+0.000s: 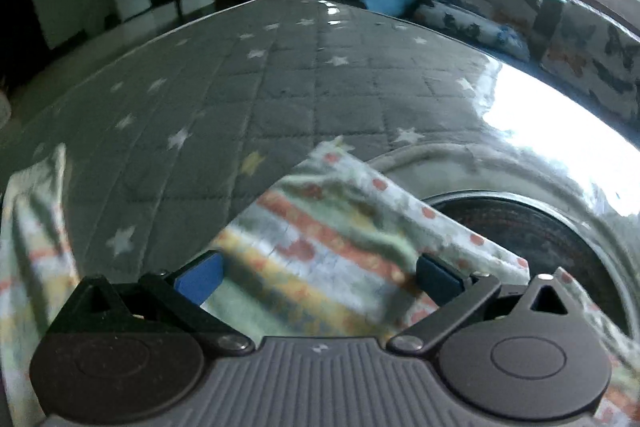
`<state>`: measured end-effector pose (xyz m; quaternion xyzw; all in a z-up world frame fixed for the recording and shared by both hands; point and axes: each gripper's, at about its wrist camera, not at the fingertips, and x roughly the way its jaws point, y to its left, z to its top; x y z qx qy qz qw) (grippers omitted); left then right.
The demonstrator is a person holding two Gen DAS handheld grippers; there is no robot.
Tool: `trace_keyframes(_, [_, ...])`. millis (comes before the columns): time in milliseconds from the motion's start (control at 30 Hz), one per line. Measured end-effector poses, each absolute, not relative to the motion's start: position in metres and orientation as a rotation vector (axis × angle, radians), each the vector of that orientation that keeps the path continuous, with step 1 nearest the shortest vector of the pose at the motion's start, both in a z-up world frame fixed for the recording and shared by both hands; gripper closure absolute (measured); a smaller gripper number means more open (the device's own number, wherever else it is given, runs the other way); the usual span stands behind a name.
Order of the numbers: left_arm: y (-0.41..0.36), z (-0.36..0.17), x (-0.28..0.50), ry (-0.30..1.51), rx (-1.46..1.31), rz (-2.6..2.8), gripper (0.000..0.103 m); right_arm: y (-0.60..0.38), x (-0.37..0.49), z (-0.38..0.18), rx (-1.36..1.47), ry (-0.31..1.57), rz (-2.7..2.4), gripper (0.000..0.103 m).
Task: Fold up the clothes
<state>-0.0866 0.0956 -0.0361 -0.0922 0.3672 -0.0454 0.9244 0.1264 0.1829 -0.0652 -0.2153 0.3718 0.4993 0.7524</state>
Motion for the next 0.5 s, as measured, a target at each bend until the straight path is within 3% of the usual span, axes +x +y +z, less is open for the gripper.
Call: trace_keyframes(500, [0.095,-0.034,-0.088,0.758,-0.214,-0.081,0.0,0.187,0.144,-0.053,-0.46,0.796,0.986,0.0])
